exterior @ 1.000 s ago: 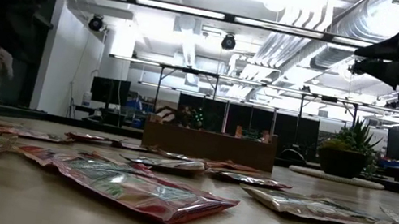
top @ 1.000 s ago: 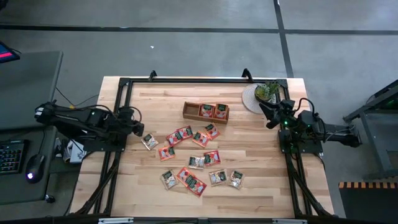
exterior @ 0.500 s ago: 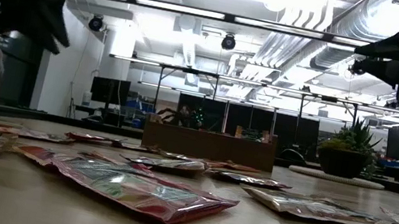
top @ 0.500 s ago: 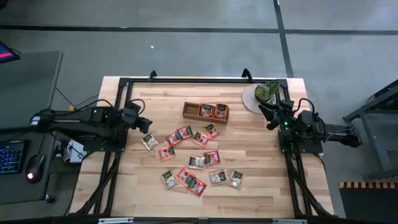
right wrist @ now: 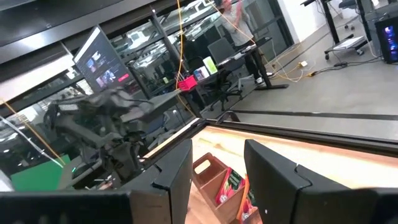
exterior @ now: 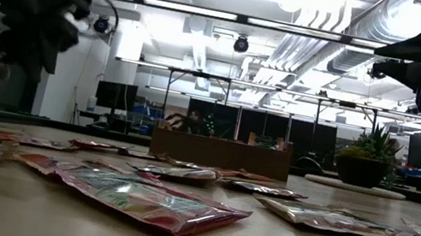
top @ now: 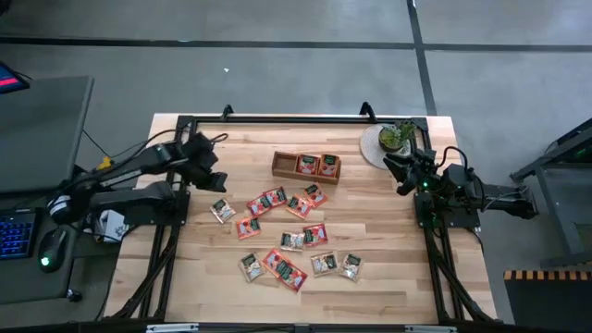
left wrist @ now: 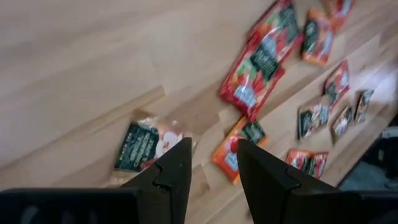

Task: Pick & Place Tea
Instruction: Put the brown tea bag into the left section of the wooden organizer

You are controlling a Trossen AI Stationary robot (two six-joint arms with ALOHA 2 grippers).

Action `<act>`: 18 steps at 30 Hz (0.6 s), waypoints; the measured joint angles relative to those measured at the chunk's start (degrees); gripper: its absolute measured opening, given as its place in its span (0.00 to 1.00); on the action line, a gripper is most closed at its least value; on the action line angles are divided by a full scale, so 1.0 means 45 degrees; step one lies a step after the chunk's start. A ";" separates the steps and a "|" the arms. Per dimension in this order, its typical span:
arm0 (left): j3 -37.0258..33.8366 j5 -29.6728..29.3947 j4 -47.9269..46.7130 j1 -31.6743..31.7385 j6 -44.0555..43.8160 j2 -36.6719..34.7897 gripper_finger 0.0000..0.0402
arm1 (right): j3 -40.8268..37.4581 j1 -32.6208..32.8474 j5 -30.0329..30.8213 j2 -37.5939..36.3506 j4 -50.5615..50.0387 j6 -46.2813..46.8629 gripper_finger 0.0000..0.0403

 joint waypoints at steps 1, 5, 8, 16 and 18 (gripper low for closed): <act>0.0000 0.0299 0.0003 0.0275 0.0255 0.0527 0.32 | 0.0000 0.0000 -0.0067 0.0000 0.0000 0.0000 0.35; 0.0000 0.1107 0.0003 0.0908 0.1548 0.2732 0.32 | 0.0005 0.0000 -0.0273 0.0000 0.0000 0.0000 0.35; 0.0000 0.1422 -0.0001 0.1023 0.2716 0.4273 0.32 | 0.0005 0.0000 -0.0388 0.0000 0.0000 0.0000 0.35; 0.0224 0.2034 -0.0267 0.1033 0.4688 0.6379 0.34 | 0.0005 -0.0005 -0.0762 0.0000 0.0005 0.0000 0.35; 0.0588 0.1569 -0.0404 0.1033 0.4912 0.6406 0.38 | 0.0005 -0.0003 -0.0906 0.0000 0.0003 0.0000 0.35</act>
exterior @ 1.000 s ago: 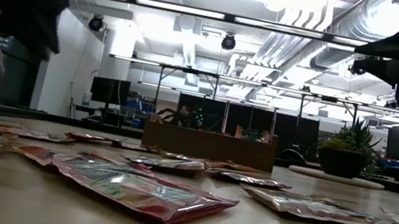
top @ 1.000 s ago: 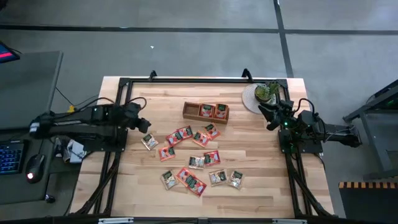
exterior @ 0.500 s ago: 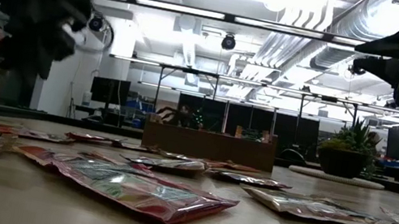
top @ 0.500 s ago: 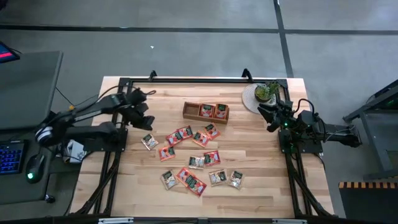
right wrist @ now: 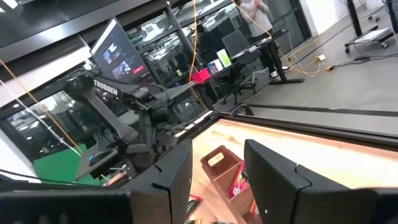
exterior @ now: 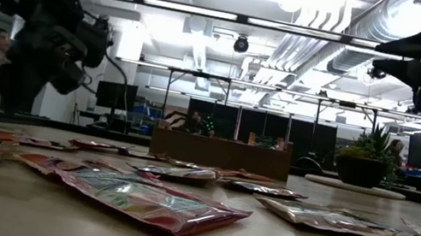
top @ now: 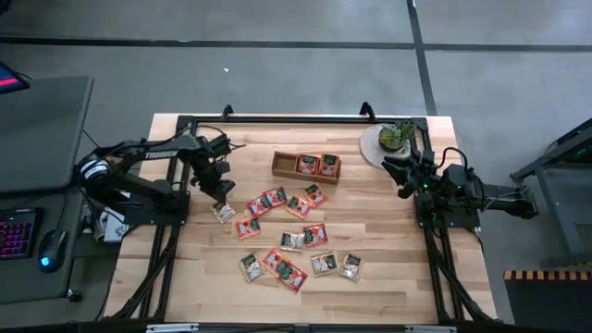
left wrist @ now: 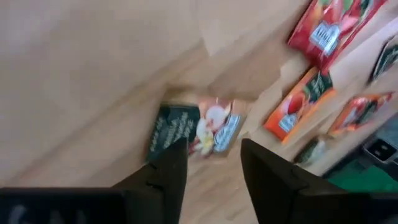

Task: Pick & Place Tea
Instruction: Put the brown tea bag into the left section of the wooden organizer

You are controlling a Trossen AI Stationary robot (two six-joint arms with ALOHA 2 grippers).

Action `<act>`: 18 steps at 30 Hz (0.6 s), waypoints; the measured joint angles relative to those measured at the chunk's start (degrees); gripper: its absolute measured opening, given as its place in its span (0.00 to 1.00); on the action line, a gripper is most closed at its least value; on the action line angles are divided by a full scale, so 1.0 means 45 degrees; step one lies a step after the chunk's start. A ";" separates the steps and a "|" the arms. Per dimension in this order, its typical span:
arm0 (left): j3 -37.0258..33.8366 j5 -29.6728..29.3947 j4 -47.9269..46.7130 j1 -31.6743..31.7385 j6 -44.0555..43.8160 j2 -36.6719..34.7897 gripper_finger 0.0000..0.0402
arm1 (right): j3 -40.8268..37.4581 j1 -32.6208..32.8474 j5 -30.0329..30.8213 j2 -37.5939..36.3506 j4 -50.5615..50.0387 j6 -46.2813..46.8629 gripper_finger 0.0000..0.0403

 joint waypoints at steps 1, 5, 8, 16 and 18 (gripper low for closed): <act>0.0232 -0.0420 -0.0205 0.0000 0.0109 0.0000 0.40 | 0.0000 -0.0002 -0.0044 0.0000 -0.0003 0.0000 0.35; 0.1216 -0.1977 -0.0767 0.0000 0.0686 -0.0005 0.49 | 0.0000 -0.0002 -0.0051 0.0000 -0.0003 0.0000 0.35; 0.1831 -0.2603 -0.1043 0.0000 0.0756 -0.0005 0.55 | 0.0000 -0.0002 -0.0049 0.0000 -0.0003 0.0000 0.35; 0.1957 -0.3849 -0.1457 -0.1530 -0.0002 -0.0005 0.61 | 0.0000 0.0002 -0.0048 0.0000 -0.0008 0.0000 0.35; 0.1957 -0.4141 -0.1375 -0.1978 -0.0349 -0.0005 0.61 | 0.0000 -0.0002 -0.0051 0.0000 -0.0037 0.0000 0.35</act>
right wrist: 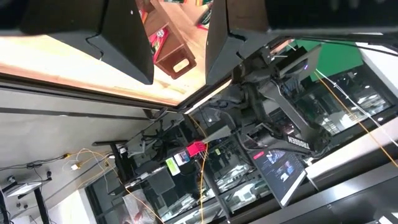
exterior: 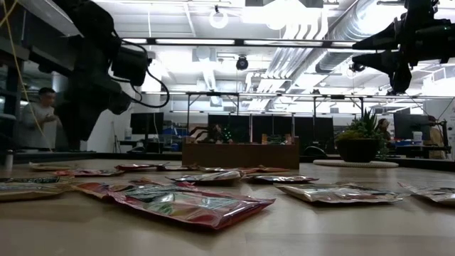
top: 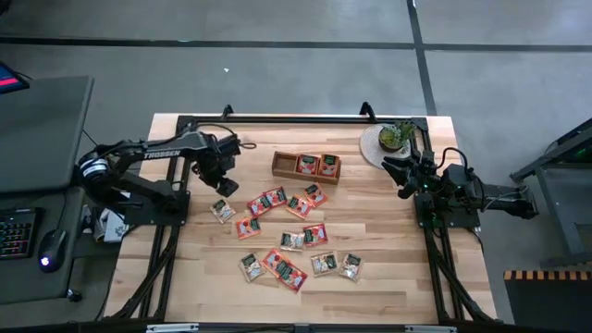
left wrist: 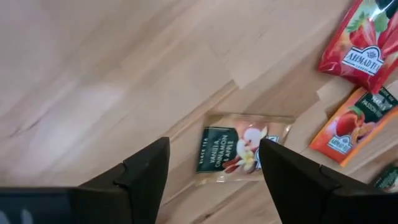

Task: Pick & Place Tea
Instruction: Put the brown tea bag into the left section of the wooden organizer

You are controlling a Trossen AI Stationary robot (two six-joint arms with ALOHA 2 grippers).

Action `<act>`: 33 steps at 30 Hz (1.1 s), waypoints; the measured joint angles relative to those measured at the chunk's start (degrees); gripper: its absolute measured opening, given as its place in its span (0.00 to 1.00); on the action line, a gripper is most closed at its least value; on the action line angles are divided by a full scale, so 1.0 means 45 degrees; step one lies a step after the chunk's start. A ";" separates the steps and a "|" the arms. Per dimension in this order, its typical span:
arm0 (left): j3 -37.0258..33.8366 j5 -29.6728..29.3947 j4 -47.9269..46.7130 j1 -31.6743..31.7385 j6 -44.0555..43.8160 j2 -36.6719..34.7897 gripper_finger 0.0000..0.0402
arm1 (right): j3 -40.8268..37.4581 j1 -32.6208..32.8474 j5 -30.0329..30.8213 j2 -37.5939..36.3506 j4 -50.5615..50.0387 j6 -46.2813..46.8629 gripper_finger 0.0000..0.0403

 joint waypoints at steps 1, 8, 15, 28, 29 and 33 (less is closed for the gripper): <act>0.0000 -0.0066 -0.0023 -0.0171 -0.0211 0.0000 0.61 | 0.0000 0.0001 0.0002 0.0000 -0.0014 0.0000 0.35; 0.0000 -0.0649 -0.0041 -0.1328 -0.1350 0.0000 0.61 | 0.0000 0.0000 -0.0001 0.0000 -0.0014 0.0000 0.35; -0.0009 -0.0871 -0.0096 -0.1446 -0.2032 0.0361 0.61 | 0.0000 0.0004 -0.0005 0.0000 -0.0009 0.0031 0.35; -0.0010 -0.0424 0.0053 -0.1740 -0.1772 0.1646 0.61 | 0.0000 0.0005 -0.0282 0.0000 -0.0009 0.0053 0.35; -0.0010 -0.0573 0.0094 -0.1897 -0.1768 0.1702 0.61 | 0.0000 0.0005 -0.0287 0.0004 -0.0009 0.0049 0.35; -0.0015 -0.0860 0.0407 -0.2440 -0.1981 0.1898 0.61 | 0.0000 0.0003 -0.0379 0.0002 -0.0009 0.0049 0.35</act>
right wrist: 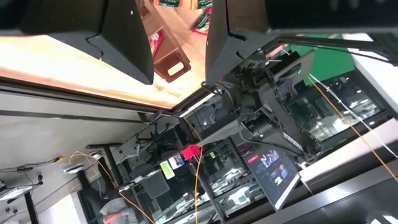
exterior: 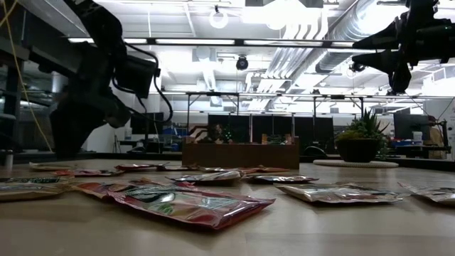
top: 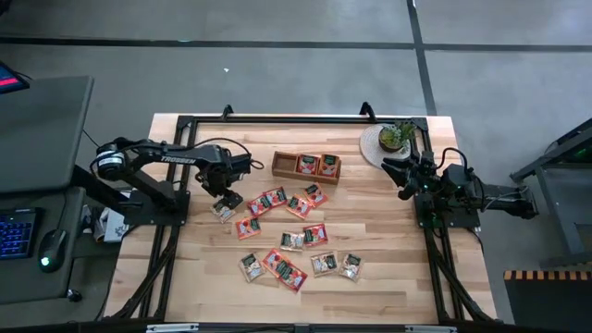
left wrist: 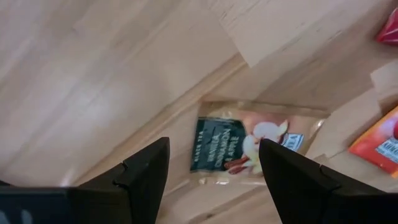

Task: Pick & Place Tea
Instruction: Put the brown tea bag into the left section of the wooden organizer

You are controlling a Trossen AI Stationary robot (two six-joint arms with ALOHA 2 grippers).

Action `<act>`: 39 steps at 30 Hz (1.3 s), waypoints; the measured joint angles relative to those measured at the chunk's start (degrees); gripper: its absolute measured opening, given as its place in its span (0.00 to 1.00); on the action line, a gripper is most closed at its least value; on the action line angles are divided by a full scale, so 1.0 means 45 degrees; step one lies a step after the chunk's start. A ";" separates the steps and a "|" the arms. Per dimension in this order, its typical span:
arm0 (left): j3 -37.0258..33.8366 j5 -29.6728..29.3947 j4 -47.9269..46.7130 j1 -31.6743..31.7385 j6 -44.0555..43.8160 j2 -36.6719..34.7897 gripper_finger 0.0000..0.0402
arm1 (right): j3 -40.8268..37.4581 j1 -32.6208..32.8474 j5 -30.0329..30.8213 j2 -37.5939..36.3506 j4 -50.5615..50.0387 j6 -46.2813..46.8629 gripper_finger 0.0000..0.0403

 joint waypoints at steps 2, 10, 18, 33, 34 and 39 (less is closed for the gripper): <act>0.0000 -0.0045 0.0219 -0.0241 -0.0177 0.0186 0.61 | 0.0000 -0.0003 0.0000 0.0002 0.0000 0.0000 0.35; 0.0046 -0.0528 0.0271 -0.0502 -0.0619 0.1095 0.61 | 0.0000 0.0002 0.0000 -0.0002 0.0000 0.0005 0.35; 0.0034 -0.0272 0.0611 -0.0502 -0.0654 0.1414 0.54 | 0.0000 -0.0001 0.0000 0.0001 0.0000 0.0044 0.35; 0.0019 -0.0487 0.0778 -0.0502 -0.0766 0.1429 0.13 | 0.0000 -0.0001 0.0000 -0.0002 -0.0005 0.0049 0.35; 0.0024 -0.0510 0.0769 -0.0502 -0.0766 0.1433 0.10 | 0.0000 -0.0001 0.0000 -0.0002 -0.0005 0.0049 0.35; 0.0032 -0.0547 0.0659 -0.0502 -0.0756 0.1438 0.02 | 0.0000 -0.0003 0.0000 0.0003 -0.0005 0.0049 0.35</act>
